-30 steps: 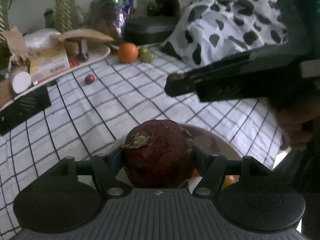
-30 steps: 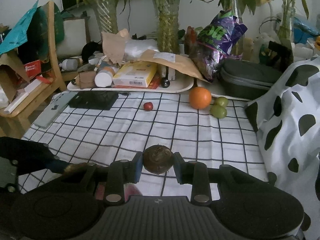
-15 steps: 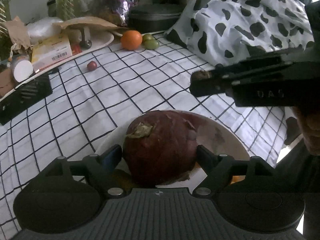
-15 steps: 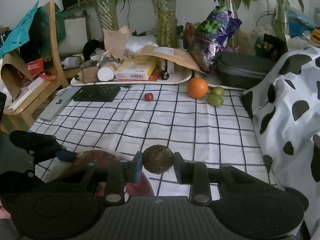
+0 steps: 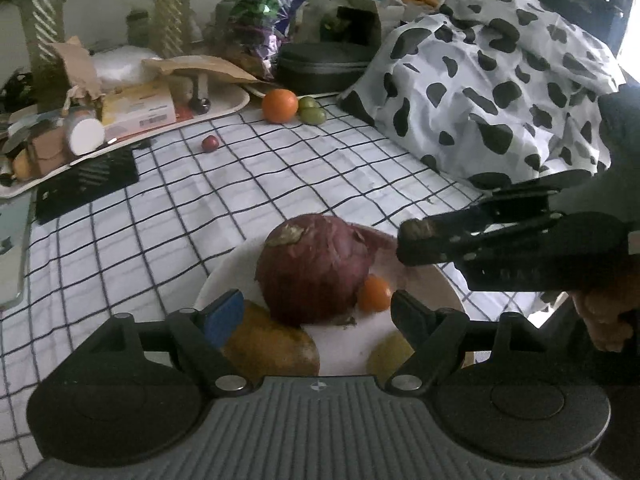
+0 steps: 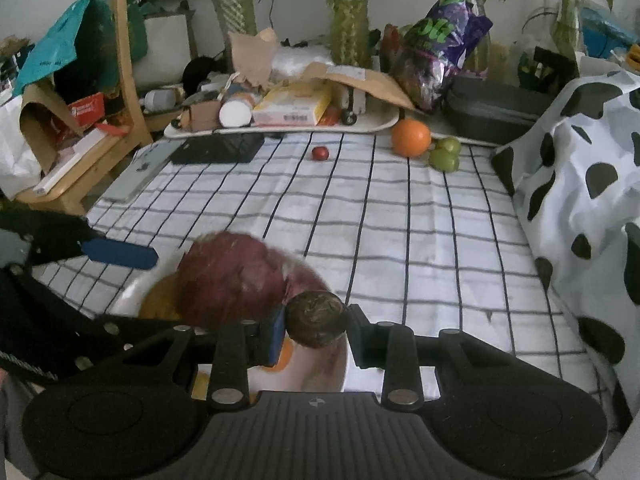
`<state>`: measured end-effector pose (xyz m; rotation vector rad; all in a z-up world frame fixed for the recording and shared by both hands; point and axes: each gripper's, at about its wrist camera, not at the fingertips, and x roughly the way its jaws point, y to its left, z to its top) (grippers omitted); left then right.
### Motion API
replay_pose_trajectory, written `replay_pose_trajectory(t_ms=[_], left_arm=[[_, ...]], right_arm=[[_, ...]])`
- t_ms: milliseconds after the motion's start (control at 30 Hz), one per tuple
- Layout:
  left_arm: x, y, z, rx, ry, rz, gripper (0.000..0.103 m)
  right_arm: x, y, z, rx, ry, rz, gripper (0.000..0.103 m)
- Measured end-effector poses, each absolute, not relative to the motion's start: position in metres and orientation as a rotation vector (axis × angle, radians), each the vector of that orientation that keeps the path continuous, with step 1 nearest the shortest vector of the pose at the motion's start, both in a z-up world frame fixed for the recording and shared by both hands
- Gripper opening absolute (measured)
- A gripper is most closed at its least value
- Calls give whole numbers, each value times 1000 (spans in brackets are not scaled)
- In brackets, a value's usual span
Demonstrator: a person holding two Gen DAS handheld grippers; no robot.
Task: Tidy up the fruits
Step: 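Lower both fruits onto the plate and open both tools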
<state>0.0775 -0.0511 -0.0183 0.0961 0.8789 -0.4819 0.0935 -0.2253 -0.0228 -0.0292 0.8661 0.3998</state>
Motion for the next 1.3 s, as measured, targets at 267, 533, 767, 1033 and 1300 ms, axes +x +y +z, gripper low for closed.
replay_pose_trajectory(t_ms=[267, 533, 767, 1033, 1300], left_arm=[[58, -40, -15, 67, 888, -435, 80], [50, -37, -17, 55, 901, -426, 80], [46, -34, -16, 41, 904, -419, 80], [37, -29, -16, 27, 913, -397, 80], [37, -27, -16, 18, 904, -392, 80]], right_arm=[[81, -216, -29, -62, 895, 407, 34], [79, -215, -30, -95, 867, 355, 73], [62, -218, -23, -64, 838, 334, 94], [48, -217, -22, -63, 852, 277, 103], [46, -211, -25, -95, 861, 259, 103]])
